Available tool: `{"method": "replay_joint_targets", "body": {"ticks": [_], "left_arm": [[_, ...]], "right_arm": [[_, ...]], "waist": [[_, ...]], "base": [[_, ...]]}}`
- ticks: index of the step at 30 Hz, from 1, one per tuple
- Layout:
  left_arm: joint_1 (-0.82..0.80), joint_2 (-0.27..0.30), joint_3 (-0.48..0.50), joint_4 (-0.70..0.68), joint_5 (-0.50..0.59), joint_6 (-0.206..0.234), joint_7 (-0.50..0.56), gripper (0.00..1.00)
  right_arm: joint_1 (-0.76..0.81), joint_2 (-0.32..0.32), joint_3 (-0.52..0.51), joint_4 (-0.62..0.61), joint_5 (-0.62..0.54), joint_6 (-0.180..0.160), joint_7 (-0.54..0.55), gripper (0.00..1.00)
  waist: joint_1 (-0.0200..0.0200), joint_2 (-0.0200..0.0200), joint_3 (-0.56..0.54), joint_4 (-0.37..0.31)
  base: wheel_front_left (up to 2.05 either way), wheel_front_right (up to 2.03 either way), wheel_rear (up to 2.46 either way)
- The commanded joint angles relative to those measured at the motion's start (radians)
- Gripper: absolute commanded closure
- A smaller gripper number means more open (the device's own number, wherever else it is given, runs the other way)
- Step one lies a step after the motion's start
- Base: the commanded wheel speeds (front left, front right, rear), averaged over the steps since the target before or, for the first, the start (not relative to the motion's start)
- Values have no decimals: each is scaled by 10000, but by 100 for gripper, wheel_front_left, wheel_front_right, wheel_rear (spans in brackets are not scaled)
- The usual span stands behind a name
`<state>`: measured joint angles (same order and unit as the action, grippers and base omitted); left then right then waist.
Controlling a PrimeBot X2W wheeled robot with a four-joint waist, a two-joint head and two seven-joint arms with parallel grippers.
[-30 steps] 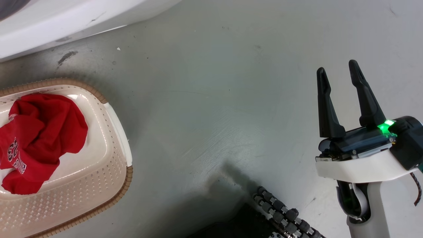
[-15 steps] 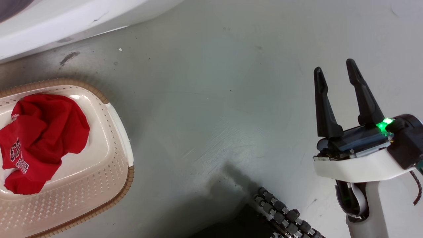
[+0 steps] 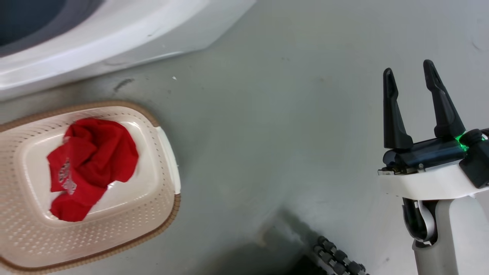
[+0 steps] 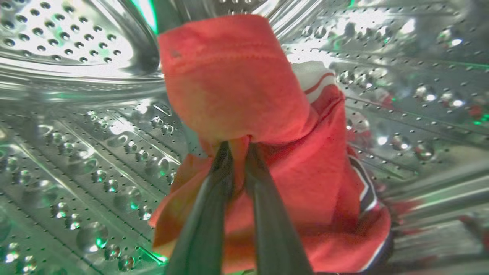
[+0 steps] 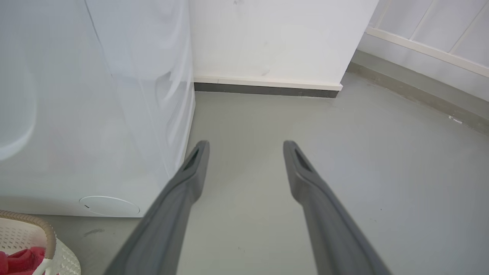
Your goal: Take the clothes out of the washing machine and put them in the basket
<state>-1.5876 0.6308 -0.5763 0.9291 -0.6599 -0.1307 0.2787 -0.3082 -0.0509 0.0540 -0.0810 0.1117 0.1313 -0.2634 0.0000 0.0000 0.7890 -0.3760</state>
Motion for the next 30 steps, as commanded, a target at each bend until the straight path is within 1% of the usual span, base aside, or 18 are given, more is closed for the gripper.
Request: {"method": "replay_joint_targets", "body": {"ticks": [1,5,12,16,17,23,27,30], "left_arm": [[287,-63,-39,26,-144,14,-267,100],[1142,-290,-295,-4,-575,12,-1117,100],[2945,-498,-796,-351,-1234,13,-2425,100],[4009,-687,-833,-506,-1570,13,-3201,100],[4753,-828,-958,-612,-1623,13,-3712,100],[5895,-937,-1118,-902,-1706,14,-4424,100],[6748,-975,-1115,-1348,-1673,182,-4973,100],[7392,-954,-1066,-1937,-1644,385,-5218,100]], "right_arm": [[-27,14,-58,44,-123,-10,-20,0],[98,12,-260,153,-439,-10,-20,0],[339,12,-474,376,-889,-10,-20,0],[522,12,-569,484,-1110,-10,-20,0],[712,12,-611,591,-1245,-10,-20,0],[917,14,-662,735,-1346,-11,-20,0],[1134,14,-678,842,-1378,-11,-20,0],[1261,12,-700,909,-1388,-11,-20,0]], "waist": [[0,0,-521,413],[0,0,-1218,853],[0,0,-2455,1546],[0,0,-3114,1887],[0,0,-3613,2104],[0,0,-4363,2397],[0,0,-4919,2600],[0,0,-5267,2738]], "base": [[0,0,0],[0,0,0],[0,0,0],[0,0,0],[0,0,0],[0,0,0],[0,0,0],[0,0,0]]}}
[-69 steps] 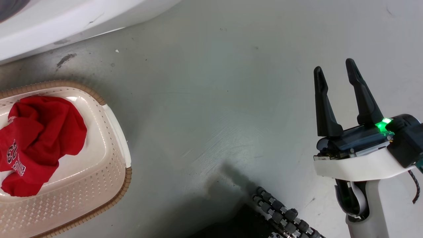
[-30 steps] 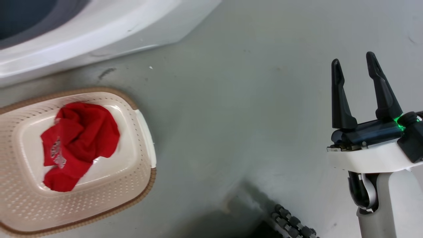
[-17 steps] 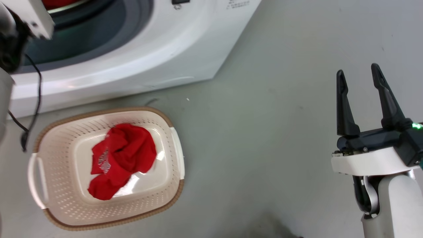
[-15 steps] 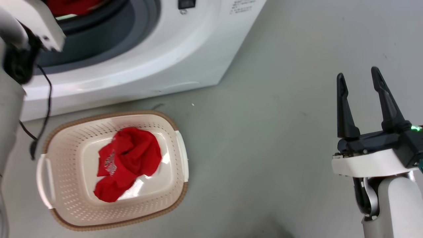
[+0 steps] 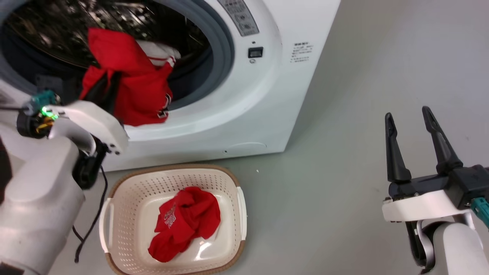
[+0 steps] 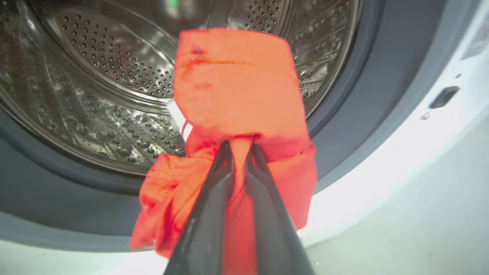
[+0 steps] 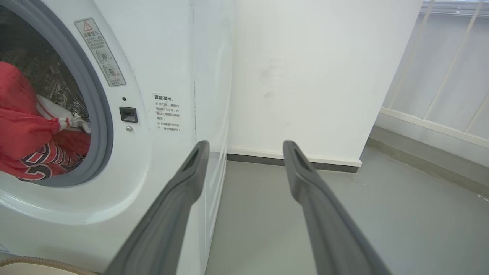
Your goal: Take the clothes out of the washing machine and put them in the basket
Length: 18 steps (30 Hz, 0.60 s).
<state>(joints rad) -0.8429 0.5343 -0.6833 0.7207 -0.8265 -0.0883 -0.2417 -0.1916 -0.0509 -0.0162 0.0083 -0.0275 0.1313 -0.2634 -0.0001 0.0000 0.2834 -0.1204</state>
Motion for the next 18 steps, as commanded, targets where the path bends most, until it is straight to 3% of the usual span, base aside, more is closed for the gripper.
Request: {"method": "replay_joint_targets", "body": {"ticks": [1,9,13,18], "left_arm": [[145,52,33,-97,54,62,-65,100],[1928,280,700,-3056,185,1207,-242,100],[2978,277,1265,-5097,629,2070,-253,100],[4124,415,1582,-7198,1158,2782,-236,100]], "right_arm": [[144,14,6,33,0,-11,-20,0],[356,14,-64,88,-32,-11,-20,0],[470,14,-113,94,49,-11,-20,0],[526,14,-67,135,82,-11,-20,0]], "waist": [[1,0,-302,222],[1,0,-776,513],[1,0,-854,630],[1,0,-856,739]], "base": [[0,0,0],[0,0,0],[0,0,0],[0,0,0]]}}
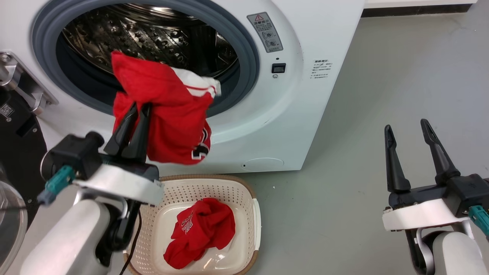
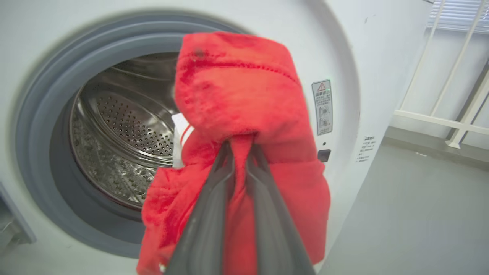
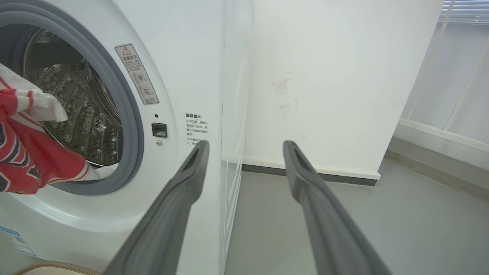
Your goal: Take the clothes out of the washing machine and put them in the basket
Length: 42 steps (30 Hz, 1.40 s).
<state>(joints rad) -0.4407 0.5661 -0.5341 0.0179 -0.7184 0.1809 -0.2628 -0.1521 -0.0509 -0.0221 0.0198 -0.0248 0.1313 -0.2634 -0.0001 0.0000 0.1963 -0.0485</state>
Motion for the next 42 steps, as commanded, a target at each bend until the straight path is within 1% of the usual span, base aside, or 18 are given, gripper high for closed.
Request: {"method": "replay_joint_targets", "body": {"ticks": [1,4,8,11,13,17,23,27,31,38,42], "left_arm": [[336,140,85,-484,149,212,-26,100],[873,343,89,-1284,350,531,-27,100],[1624,537,-20,-2005,199,885,305,100],[2145,646,-123,-1926,-151,969,714,100],[2314,769,-297,-1585,-227,895,1009,100],[2308,694,-589,-486,-466,523,1364,100],[1595,297,-1032,1862,-614,-356,1677,100],[878,-89,-1212,3524,-658,-958,1702,100],[4,-320,-1382,5257,-451,-1494,1676,100],[-1402,-864,-1366,8033,-481,-2189,1419,100],[-2003,-1138,-1334,9339,-539,-2425,1191,100]], "right_arm": [[120,14,-8,20,57,-11,-20,0],[55,14,5,15,84,-11,-20,0],[-11,14,23,-2,104,-11,-20,0],[-37,14,38,6,98,-11,-20,0],[-117,14,83,-7,66,-11,-20,0],[-304,14,111,-104,6,-11,-20,0],[-590,12,139,-279,-89,-11,-20,0],[-778,16,142,-412,-109,-11,-20,0],[-942,16,177,-556,-84,-11,-20,0],[-1195,17,171,-783,49,-11,-20,0],[-1214,17,149,-879,124,-11,-20,0]], "waist": [[1,0,29,36],[1,0,112,50],[1,0,273,33],[1,0,462,-3],[1,0,646,-50],[1,0,1149,-182],[1,0,2112,-467],[1,0,2834,-693],[1,0,3519,-942],[1,0,4553,-1373],[1,0,4979,-1582]], "base": [[0,0,0],[0,0,0],[0,0,0],[0,0,0],[0,0,0],[0,0,0],[0,0,0],[0,0,0],[0,0,0],[0,0,0],[0,0,0]]}}
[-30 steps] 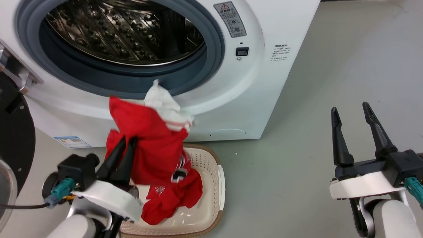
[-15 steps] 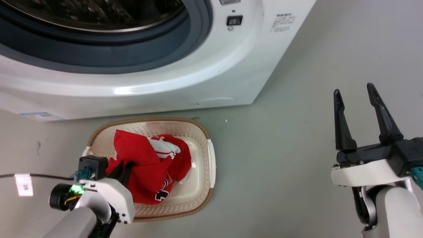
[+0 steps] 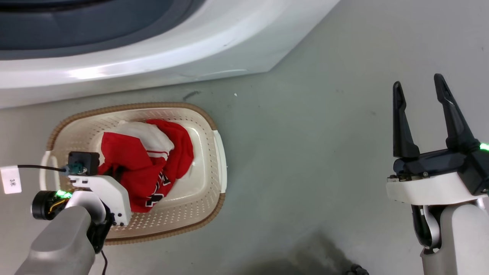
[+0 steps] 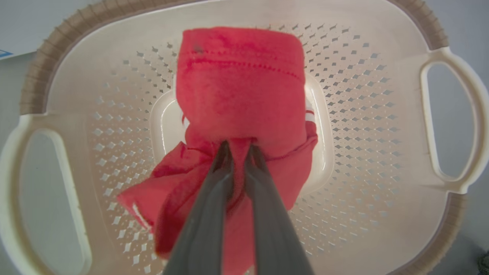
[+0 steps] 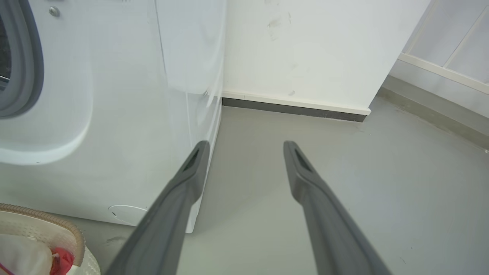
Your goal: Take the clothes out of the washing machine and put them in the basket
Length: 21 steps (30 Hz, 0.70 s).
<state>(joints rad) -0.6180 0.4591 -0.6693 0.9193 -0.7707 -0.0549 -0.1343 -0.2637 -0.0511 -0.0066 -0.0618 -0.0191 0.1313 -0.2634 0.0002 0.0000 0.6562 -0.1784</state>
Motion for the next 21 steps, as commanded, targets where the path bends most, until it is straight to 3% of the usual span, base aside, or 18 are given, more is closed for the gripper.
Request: {"method": "replay_joint_targets", "body": {"ticks": [1,14,15,16,21], "left_arm": [[-369,-136,18,592,-23,-126,-153,100],[-1287,-837,169,2840,-245,-458,-928,100],[-1302,-865,152,2929,-221,-469,-992,27],[-1312,-883,158,3010,-205,-437,-1045,0],[-1127,-1065,212,3175,-185,-398,-1255,0]], "right_arm": [[-120,19,-5,-85,91,-11,-20,0],[-279,18,4,-227,159,-11,-20,0],[-279,18,-8,-207,142,-11,-20,0],[-277,18,-14,-180,120,-11,-20,0],[-244,18,27,-39,67,-11,-20,0]], "waist": [[-2,0,474,-326],[-2,0,765,-377],[-2,0,718,-352],[-2,0,653,-324],[-2,0,149,-162]], "base": [[0,0,0],[0,0,0],[0,0,0],[0,0,0],[0,0,0]]}}
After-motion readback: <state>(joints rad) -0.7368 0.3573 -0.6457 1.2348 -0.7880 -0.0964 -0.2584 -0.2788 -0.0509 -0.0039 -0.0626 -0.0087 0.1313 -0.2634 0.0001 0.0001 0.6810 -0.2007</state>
